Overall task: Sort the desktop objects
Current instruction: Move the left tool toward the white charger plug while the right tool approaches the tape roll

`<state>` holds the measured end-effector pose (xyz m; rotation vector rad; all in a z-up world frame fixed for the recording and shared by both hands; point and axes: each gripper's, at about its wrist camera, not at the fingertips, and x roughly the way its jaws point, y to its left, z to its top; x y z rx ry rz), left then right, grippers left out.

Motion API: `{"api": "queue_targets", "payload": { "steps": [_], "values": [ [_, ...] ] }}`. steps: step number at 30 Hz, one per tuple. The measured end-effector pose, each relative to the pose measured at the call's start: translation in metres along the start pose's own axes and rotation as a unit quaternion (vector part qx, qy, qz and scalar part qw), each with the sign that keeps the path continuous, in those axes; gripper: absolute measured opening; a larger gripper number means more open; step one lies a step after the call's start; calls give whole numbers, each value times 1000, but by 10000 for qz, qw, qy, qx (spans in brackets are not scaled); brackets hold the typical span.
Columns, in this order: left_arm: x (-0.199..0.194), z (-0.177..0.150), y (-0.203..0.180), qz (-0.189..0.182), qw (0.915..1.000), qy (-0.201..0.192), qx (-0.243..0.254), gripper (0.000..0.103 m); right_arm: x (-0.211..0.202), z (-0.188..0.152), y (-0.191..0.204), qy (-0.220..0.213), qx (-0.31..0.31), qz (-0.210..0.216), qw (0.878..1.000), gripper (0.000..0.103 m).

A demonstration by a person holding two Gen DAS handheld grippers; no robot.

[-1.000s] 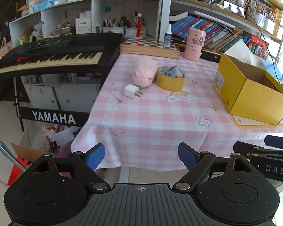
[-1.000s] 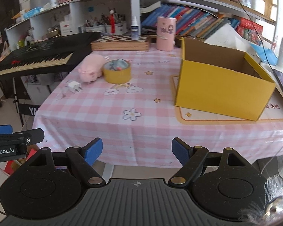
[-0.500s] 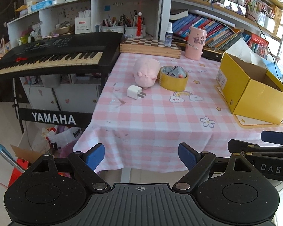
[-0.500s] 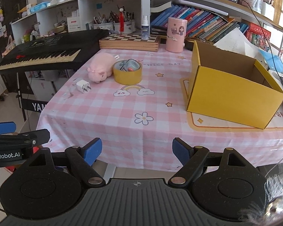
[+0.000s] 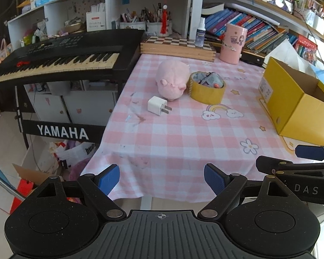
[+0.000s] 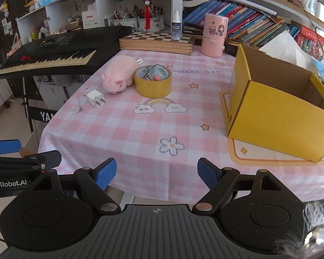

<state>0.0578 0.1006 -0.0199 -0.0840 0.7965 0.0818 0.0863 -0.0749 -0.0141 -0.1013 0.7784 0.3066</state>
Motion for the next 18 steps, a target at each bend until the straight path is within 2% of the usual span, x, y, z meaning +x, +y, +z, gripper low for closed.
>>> {"api": "queue_targets", "payload": {
  "steps": [7, 18],
  "values": [
    [25, 19, -3, 138, 9994, 120, -279, 87, 28, 26, -12, 40, -149, 166, 9997, 81],
    [54, 59, -11, 309, 9991, -94, -291, 85, 66, 75, -26, -112, -340, 443, 9984, 81]
  ]
}}
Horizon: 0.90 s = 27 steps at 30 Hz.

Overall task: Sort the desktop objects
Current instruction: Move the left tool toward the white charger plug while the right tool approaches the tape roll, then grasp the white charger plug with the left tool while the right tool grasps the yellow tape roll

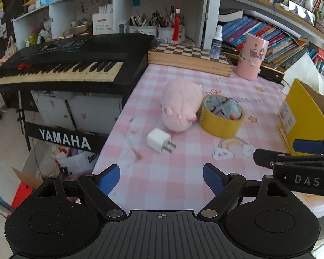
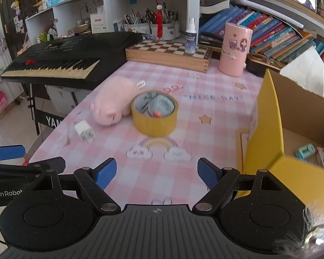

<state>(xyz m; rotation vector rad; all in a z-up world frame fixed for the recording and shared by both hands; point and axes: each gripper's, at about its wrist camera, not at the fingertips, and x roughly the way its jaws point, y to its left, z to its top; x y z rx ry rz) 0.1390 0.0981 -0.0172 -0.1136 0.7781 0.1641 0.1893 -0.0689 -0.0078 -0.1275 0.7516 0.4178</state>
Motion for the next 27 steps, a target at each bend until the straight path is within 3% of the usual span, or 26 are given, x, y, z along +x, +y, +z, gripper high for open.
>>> {"api": "queue_targets", "payload": {
  "steps": [9, 15, 21, 27],
  "values": [
    [45, 19, -4, 95, 9998, 143, 126, 78, 36, 26, -11, 70, 39, 137, 9999, 81],
    [75, 27, -1, 81, 9993, 340, 128, 65, 62, 41, -16, 195, -3, 214, 9996, 81],
    [92, 30, -4, 30, 9986, 481, 201, 63, 81, 49, -18, 326, -52, 250, 9991, 82],
    [101, 32, -4, 25, 9981, 567, 243, 45, 98, 55, -17, 430, -134, 278, 9986, 84]
  ]
}}
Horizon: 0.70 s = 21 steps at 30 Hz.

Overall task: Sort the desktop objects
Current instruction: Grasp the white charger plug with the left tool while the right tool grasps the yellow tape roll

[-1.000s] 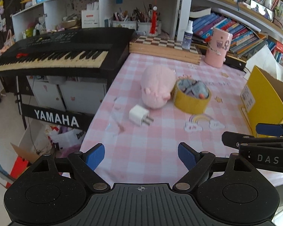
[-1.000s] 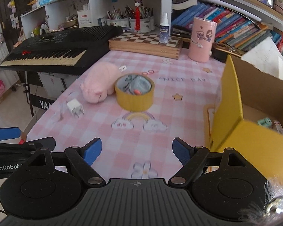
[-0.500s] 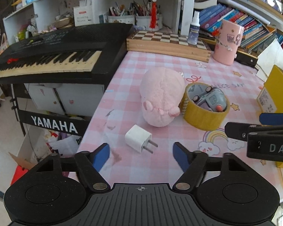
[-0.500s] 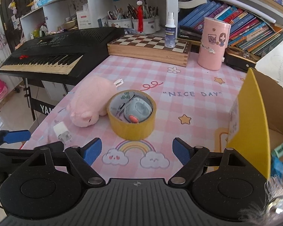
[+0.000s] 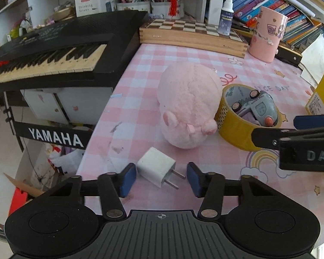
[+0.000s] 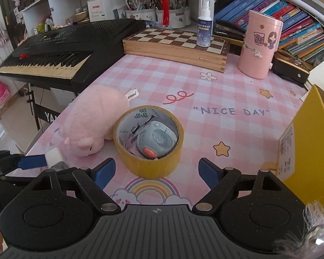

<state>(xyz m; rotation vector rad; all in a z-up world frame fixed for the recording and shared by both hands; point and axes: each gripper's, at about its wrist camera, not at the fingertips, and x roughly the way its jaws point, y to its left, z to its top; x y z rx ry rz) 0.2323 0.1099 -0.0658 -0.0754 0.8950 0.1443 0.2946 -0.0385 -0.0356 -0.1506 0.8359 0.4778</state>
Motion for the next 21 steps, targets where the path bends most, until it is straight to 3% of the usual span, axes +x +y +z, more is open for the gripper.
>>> {"api": "queue_targets", "payload": {
  "steps": [10, 21],
  "values": [
    [-5, -2, 7, -139, 9998, 63, -127, 45, 32, 10, 6, 111, -232, -27, 9997, 86],
    [-22, -1, 11, -155, 9997, -122, -175, 45, 54, 14, 14, 87, -478, -71, 9988, 83]
  ]
}}
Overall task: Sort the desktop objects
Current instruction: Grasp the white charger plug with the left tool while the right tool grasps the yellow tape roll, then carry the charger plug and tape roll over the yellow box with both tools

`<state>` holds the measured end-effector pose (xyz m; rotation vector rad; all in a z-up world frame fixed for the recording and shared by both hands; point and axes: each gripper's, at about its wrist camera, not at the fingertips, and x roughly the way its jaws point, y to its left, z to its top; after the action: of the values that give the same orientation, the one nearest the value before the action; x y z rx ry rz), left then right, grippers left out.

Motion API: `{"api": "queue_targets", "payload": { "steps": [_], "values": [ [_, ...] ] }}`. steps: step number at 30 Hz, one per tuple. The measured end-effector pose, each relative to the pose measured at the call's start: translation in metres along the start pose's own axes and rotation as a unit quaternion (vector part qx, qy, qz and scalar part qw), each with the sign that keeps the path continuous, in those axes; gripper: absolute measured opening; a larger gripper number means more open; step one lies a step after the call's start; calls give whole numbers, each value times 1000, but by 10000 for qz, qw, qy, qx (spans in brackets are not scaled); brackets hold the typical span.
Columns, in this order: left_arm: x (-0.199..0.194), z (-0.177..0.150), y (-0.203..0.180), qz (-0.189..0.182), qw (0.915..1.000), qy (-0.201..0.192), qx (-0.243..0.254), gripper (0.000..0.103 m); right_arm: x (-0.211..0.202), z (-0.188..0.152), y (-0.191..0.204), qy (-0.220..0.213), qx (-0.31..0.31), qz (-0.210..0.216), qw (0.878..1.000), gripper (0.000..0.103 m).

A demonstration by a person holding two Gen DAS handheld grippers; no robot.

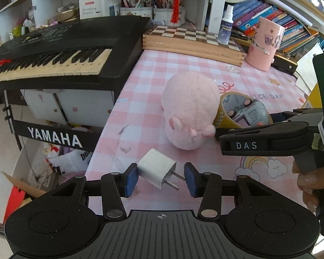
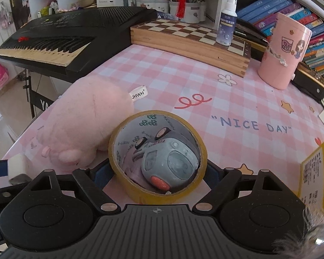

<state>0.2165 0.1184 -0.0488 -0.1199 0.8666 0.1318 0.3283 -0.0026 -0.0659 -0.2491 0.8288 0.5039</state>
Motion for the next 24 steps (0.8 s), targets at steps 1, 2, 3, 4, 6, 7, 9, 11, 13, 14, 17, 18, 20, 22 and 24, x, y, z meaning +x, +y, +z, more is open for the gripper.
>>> {"api": "queue_targets", "payload": {
  "steps": [1, 2, 3, 4, 6, 7, 9, 11, 13, 14, 17, 18, 20, 22, 24],
  "values": [
    [-2, 0, 0, -8, 10000, -23, 0, 45, -1, 0, -1, -35, 10, 11, 10000, 83],
    [-4, 1, 0, -22, 10000, -52, -6, 45, -4, 0, -2, -101, 41, 38, 9999, 83],
    [-6, 2, 0, -40, 10000, -87, -10, 45, -9, 0, -4, -190, 73, 58, 9998, 82],
    [-9, 2, -1, -56, 9999, -118, -11, 45, -13, 1, -4, -297, 95, 58, 9995, 82],
    [-13, 3, -2, -92, 9998, -181, -5, 45, -25, 3, -6, -502, 109, 69, 9987, 82],
    [-16, 3, -3, -112, 9997, -216, 1, 45, -30, 5, -7, -559, 110, 66, 9984, 82],
    [-22, 2, -4, -155, 9995, -286, 8, 45, -41, 6, -8, -643, 151, 55, 9978, 82],
    [-29, 1, -4, -190, 9992, -345, 5, 45, -52, 5, -9, -715, 234, 67, 9971, 82],
    [-36, -2, -5, -204, 9990, -399, 7, 45, -62, 3, -9, -763, 309, 71, 9966, 82],
    [-39, -3, -5, -209, 9989, -425, 5, 45, -67, 1, -9, -781, 342, 70, 9963, 82],
    [-50, -7, -4, -255, 9984, -499, -37, 45, -81, -5, -7, -824, 393, 59, 9958, 82],
    [-53, -9, -3, -285, 9982, -527, -54, 45, -85, -8, -5, -840, 396, 48, 9957, 82],
    [-62, -11, -4, -350, 9976, -593, -53, 45, -94, -14, -2, -898, 389, 17, 9952, 82],
    [-69, -14, -6, -408, 9970, -650, -25, 45, -104, -19, -1, -946, 409, -17, 9947, 82],
    [-77, -17, -8, -474, 9963, -723, 3, 45, -114, -26, 0, -987, 449, -48, 9941, 82]
  ]
}}
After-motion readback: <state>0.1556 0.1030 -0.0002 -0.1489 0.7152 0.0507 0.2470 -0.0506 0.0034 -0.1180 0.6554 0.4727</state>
